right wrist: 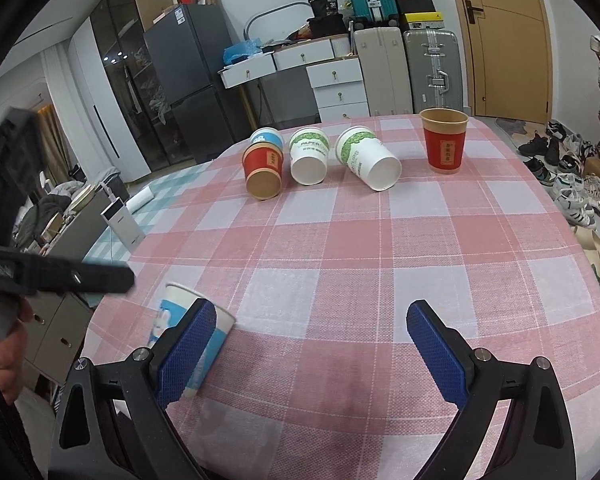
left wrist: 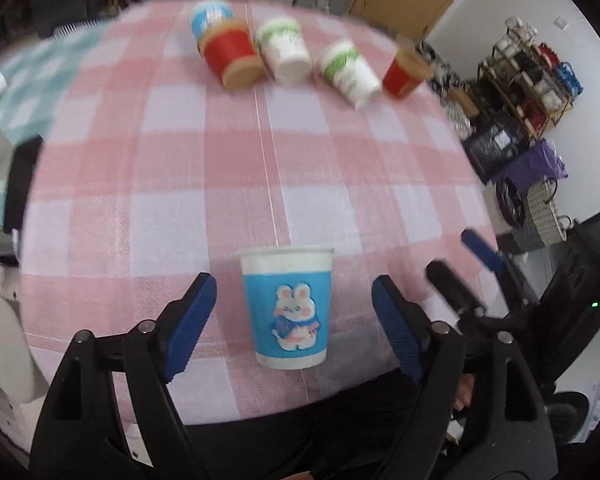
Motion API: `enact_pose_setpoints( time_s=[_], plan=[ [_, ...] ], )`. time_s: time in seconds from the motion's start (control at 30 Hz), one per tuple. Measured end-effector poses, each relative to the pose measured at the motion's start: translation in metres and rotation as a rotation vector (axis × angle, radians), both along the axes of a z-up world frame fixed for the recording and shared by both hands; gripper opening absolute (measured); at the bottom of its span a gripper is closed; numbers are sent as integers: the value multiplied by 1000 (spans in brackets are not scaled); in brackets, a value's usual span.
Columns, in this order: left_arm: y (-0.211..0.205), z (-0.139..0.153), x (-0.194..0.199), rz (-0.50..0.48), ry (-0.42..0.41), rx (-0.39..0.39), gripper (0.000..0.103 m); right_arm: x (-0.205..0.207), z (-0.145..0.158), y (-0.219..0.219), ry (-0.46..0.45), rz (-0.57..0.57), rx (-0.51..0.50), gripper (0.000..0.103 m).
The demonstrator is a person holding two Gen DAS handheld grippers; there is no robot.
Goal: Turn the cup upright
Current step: 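Lift the blue bunny cup with the left gripper, turning its rim upward, then set the cup on the table beside the right gripper and open left gripper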
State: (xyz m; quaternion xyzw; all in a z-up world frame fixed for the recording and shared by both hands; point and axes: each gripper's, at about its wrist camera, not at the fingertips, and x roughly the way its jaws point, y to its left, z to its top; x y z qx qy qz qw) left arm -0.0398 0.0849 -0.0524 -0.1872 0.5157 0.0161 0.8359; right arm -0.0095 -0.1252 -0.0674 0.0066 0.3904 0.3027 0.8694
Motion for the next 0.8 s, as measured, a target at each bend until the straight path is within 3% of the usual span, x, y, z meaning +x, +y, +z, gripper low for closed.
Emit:
enact_pose_setpoints(
  time_s=[0.27,0.33,0.37,0.5,0.63,0.8],
  plan=[
    [-3,58,-50,144,-312,289,87,-8,20,16,-44,51,14,98],
    [-4,64,-61,180,-370,363,103,-10,24,21,-47,70,19,98],
    [-4,65,-66,193,-387,384,103,-11,25,24,-46,87,15,98],
    [-8,66,-81,203,-417,419,103,-13,21,36,-34,127,-27,98],
    [-7,63,-95,244,-427,467,103,-12,19,39,26,147,6,98],
    [-3,57,-106,244,-423,427,103,-5,10,44,138,180,48,98]
  ],
)
